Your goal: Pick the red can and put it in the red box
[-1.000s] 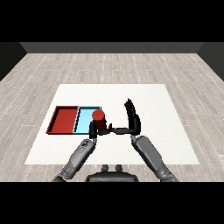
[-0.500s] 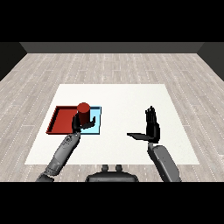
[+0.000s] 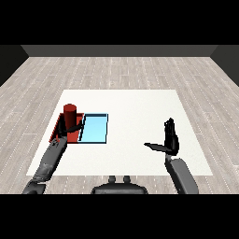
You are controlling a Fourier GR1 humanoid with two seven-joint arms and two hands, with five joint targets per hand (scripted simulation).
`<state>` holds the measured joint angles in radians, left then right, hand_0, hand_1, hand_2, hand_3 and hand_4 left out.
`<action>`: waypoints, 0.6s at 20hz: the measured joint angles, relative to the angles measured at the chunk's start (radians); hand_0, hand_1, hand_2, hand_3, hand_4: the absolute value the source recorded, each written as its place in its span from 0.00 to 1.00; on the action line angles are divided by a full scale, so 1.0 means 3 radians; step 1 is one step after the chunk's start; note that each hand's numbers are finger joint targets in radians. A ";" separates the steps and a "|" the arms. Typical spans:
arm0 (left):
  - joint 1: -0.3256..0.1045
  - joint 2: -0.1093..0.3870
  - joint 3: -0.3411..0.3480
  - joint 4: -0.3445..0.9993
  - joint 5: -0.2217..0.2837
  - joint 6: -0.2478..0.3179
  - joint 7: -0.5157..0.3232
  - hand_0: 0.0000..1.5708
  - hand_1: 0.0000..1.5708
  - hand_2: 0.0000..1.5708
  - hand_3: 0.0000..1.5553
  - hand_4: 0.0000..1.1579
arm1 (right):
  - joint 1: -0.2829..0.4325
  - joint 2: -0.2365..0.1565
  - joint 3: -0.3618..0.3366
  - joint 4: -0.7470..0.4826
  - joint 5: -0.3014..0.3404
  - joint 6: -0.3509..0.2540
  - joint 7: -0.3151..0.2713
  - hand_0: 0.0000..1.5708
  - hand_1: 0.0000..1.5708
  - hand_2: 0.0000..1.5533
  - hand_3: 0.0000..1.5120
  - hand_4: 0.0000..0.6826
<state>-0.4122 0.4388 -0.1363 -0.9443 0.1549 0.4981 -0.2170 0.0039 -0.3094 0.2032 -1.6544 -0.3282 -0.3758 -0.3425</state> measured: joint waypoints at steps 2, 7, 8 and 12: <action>-0.0189 0.0027 0.0062 0.0414 -0.0044 -0.0058 -0.0015 1.00 1.00 0.99 0.95 0.94 | -0.0033 0.0008 -0.0031 0.0087 0.0016 -0.0010 0.0022 0.00 0.00 0.00 0.00 0.00; -0.0592 -0.0008 0.0213 0.1400 -0.0159 -0.0097 -0.0198 1.00 1.00 0.99 0.96 0.90 | -0.0203 0.0010 -0.0099 0.0311 0.0073 -0.0017 0.0105 0.00 0.00 0.00 0.00 0.00; -0.0669 -0.0036 0.0229 0.1572 -0.0185 -0.0070 -0.0207 1.00 1.00 0.98 0.94 0.89 | -0.0243 0.0031 -0.0109 0.0402 0.0077 0.0004 0.0071 0.00 0.00 0.00 0.00 0.00; -0.0931 -0.0084 0.0241 0.2150 -0.0291 -0.0018 -0.0078 0.44 0.44 0.46 0.32 0.64 | -0.0305 0.0053 -0.0206 0.0589 -0.0019 0.0123 0.0015 0.00 0.00 0.00 0.00 0.00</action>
<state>-0.6915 0.4136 -0.0640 -0.2992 0.0677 0.4928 -0.2402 -0.0875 -0.2936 0.1416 -1.4776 -0.3338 -0.3389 -0.3378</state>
